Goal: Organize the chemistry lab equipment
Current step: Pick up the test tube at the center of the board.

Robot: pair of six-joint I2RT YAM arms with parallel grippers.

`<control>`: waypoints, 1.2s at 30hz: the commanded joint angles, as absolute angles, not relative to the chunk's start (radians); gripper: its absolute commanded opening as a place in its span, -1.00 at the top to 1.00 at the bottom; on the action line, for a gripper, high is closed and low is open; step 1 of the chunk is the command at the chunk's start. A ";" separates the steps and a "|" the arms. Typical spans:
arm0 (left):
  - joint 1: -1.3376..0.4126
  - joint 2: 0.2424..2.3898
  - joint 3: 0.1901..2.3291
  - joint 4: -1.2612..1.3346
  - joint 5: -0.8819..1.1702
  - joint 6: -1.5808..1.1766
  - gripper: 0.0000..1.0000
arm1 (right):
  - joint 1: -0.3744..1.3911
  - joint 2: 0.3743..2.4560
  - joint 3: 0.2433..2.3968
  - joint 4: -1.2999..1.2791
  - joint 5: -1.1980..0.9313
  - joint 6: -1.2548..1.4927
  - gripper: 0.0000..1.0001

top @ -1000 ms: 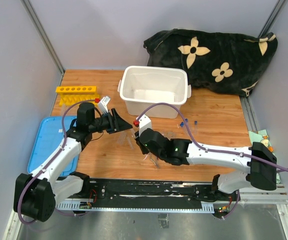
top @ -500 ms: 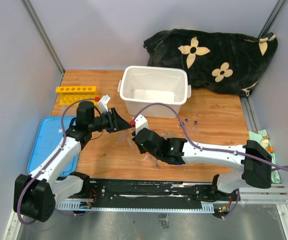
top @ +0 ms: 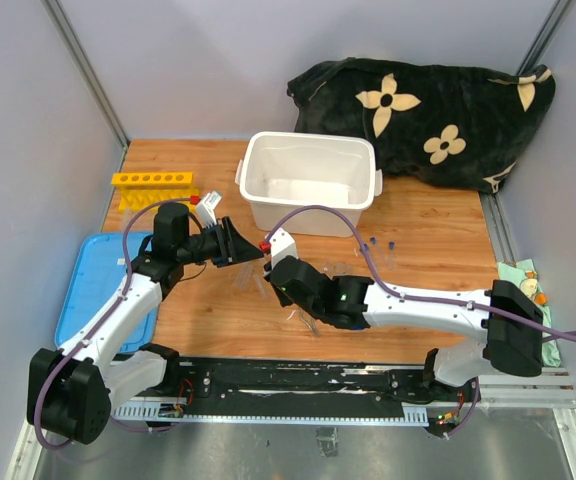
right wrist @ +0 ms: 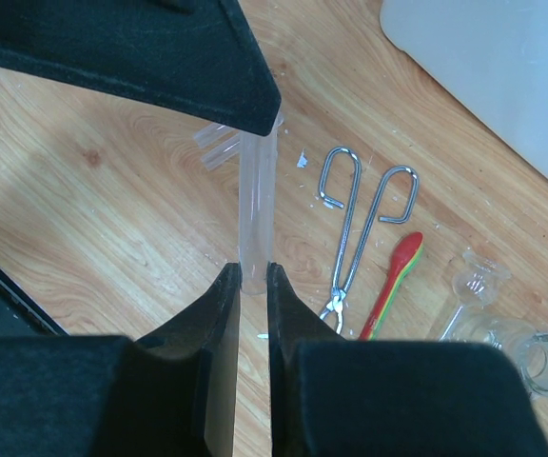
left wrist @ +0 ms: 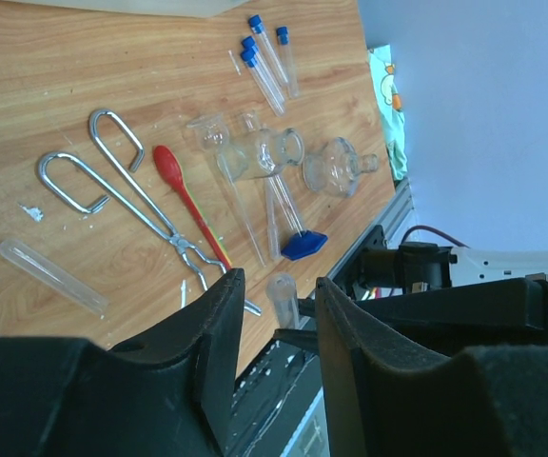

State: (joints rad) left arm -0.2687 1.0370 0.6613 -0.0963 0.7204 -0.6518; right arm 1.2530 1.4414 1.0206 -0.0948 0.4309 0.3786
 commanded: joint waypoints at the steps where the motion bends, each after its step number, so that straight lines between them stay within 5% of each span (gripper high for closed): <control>1: -0.264 1.027 0.688 -0.099 0.744 -0.637 0.20 | 1.267 1.457 1.058 -0.085 0.475 0.361 0.99; 36: -0.264 1.043 0.670 -0.069 0.750 -0.651 0.26 | 1.267 1.482 1.084 -0.071 0.457 0.355 0.99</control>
State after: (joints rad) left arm -0.2687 1.0393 0.6613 -0.0982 0.7238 -0.6544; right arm 1.2530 1.4723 1.0534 -0.0856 0.4454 0.3653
